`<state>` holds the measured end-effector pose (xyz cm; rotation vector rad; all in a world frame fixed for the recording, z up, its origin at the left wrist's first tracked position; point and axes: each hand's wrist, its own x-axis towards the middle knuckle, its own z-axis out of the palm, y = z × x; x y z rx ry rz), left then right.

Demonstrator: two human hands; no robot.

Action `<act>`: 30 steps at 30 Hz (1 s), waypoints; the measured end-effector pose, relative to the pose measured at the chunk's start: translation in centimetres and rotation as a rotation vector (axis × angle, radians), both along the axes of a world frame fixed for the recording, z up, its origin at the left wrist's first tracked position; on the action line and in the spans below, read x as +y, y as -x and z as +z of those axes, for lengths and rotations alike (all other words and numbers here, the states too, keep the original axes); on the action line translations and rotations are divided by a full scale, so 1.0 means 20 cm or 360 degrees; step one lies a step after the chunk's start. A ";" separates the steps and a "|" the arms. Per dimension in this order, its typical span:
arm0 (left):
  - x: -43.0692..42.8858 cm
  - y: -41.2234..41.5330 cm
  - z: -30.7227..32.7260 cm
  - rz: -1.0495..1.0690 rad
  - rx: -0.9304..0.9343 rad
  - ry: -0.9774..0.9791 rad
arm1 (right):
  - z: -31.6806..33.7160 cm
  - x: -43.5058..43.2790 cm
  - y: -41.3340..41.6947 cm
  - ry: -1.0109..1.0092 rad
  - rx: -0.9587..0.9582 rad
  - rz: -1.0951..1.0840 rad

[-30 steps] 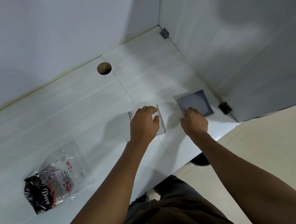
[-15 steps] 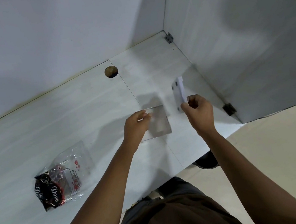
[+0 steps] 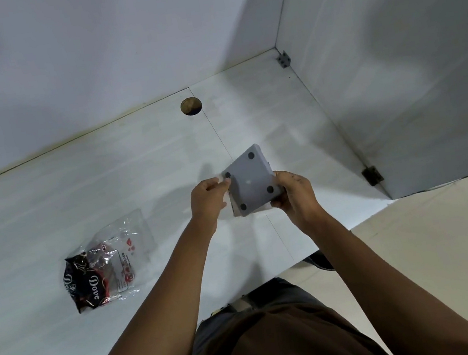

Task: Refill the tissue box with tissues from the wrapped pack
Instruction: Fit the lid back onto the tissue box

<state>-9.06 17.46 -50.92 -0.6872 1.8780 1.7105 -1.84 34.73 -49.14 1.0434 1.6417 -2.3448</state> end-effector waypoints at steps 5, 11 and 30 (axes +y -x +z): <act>-0.02 -0.02 -0.01 -0.0020 -0.0050 -0.0269 | -0.02 -0.02 0.02 0.0052 -0.0093 -0.0018; -0.01 0.03 -0.06 -0.0225 0.0187 0.0167 | -0.13 0.02 0.00 -0.1036 -0.0284 0.0522; 0.09 0.00 -0.15 -0.0427 0.0350 0.0692 | -0.16 0.10 0.03 -0.1156 -0.0503 0.0384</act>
